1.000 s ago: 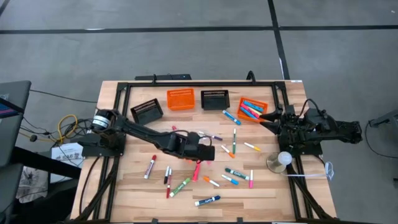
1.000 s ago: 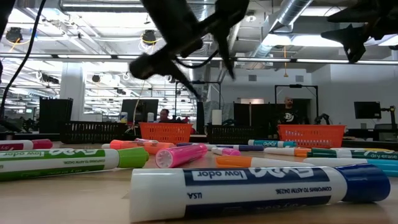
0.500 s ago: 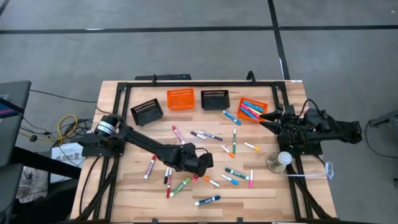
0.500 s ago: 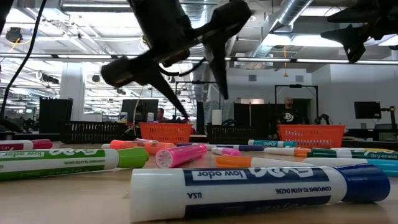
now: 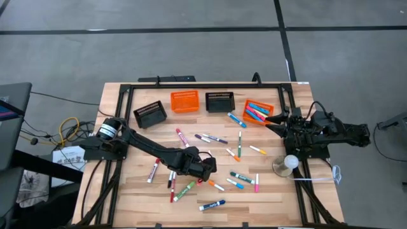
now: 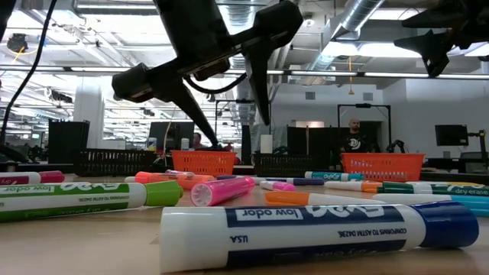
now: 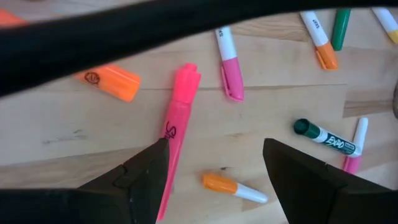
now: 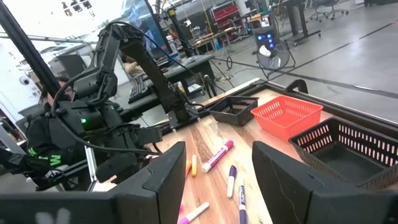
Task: Pick & Place Markers
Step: Put the pink marker into the right orange bin
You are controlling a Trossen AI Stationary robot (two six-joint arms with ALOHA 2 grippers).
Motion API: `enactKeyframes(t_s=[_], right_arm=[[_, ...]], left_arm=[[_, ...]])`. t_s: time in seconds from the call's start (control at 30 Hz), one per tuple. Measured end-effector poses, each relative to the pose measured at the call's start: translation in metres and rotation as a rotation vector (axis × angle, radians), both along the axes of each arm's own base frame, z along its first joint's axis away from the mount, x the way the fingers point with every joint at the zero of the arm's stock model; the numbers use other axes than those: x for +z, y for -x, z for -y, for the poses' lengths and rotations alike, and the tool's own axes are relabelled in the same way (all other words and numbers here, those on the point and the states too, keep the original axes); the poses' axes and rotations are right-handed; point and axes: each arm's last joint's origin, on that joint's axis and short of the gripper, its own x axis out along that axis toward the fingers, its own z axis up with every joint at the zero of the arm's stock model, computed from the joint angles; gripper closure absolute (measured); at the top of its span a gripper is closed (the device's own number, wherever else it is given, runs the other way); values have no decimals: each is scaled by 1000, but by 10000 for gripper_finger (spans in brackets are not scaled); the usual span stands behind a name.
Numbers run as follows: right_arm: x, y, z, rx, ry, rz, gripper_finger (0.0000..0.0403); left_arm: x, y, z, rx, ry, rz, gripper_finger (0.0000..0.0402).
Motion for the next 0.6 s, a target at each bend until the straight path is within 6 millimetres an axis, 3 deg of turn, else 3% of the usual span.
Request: enactKeyframes(t_s=[0.6], right_arm=[[0,0,0,0,0,0,227]], left_arm=[[-42,-8,3,-77,21,-121,143]])
